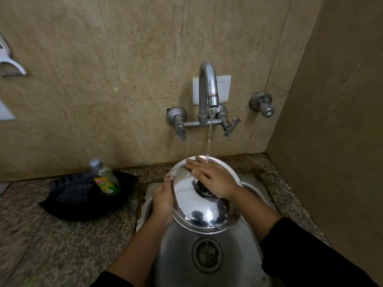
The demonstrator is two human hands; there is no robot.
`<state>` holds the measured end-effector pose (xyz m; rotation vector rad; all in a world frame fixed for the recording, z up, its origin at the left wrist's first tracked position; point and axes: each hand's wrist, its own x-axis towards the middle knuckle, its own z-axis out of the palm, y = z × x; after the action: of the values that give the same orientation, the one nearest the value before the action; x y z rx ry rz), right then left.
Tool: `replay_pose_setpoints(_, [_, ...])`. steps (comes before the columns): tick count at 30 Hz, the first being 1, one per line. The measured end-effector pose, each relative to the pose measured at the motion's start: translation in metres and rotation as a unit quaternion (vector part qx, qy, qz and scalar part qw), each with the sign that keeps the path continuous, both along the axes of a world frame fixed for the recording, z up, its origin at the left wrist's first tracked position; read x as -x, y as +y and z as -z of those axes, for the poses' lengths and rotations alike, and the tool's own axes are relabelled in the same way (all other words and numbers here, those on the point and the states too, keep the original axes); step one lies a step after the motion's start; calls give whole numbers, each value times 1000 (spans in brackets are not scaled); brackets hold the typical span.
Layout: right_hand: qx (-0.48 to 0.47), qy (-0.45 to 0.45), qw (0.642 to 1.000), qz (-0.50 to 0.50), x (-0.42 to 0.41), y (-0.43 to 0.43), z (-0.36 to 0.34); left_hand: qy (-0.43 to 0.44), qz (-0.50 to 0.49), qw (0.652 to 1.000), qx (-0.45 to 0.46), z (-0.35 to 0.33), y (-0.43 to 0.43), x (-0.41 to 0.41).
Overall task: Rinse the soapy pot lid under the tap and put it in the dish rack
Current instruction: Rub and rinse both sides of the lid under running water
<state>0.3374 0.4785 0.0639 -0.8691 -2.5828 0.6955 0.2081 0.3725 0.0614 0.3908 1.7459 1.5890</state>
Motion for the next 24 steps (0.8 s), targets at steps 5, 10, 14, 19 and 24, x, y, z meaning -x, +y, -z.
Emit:
replay_pose_setpoints(5, [-53,32,995,78,-17,-8,3,-47,-57,997,4,7,3,9])
replay_pose_setpoints(10, [-82,-62,984,146,-29,-88,34,-57,-101,993,10,18,1,15])
replay_pose_setpoints(14, [-158,-80,980,-88,-12,-113,36,-60,-89,994,-1,18,-3,12])
replay_pose_setpoints(19, [-222,-74,959,-160,-19,-88,27,-41,-63,997,-21,6,-7,14])
replay_pose_setpoints(24, [-165,-58,980,-99,-87,-65,46,-30,-91,995,-23,2,-10,29])
